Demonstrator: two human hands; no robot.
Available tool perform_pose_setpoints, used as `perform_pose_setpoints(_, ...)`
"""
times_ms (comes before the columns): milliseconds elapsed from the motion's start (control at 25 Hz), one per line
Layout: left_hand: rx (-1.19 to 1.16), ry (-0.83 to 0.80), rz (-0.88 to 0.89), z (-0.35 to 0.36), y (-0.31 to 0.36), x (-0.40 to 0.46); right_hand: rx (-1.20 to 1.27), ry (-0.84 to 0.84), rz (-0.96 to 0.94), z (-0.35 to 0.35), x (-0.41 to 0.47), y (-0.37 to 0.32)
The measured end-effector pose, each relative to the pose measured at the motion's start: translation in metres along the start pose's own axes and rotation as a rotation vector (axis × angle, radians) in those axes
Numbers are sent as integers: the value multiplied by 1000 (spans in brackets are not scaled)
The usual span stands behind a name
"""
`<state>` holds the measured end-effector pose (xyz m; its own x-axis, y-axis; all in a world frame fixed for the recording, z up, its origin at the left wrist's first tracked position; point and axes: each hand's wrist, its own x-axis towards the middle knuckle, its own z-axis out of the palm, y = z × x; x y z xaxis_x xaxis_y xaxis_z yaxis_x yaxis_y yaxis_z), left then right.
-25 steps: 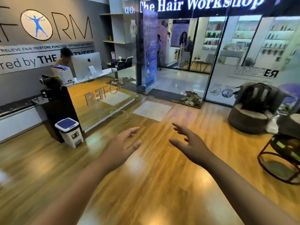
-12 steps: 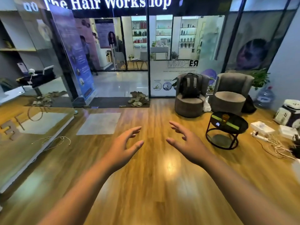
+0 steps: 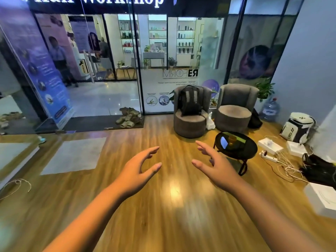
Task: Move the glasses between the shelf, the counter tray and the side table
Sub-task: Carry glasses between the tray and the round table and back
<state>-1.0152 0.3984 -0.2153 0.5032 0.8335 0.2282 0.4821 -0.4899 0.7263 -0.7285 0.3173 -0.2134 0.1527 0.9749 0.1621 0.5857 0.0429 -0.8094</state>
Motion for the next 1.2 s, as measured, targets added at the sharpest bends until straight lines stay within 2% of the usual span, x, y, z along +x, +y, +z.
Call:
perform_pose_setpoints(240,-40,-81,57,41,-17,151,-53,81,57,-41,104,54)
perform_pose_setpoints(560,189,-195,307,79,-40,382,-273,220,153,-85,254,100)
perform_pose_setpoints(760,188,-275,371,108,-67,504,-388,283,247,-115,326,144)
perform_pose_setpoints(1000,81,-384,375,181,-79,618,-356,397,429,-156,392,221)
perform_pose_setpoints(1200,127,-443,394,257,-73,714,-421,392,467,-218,460,297)
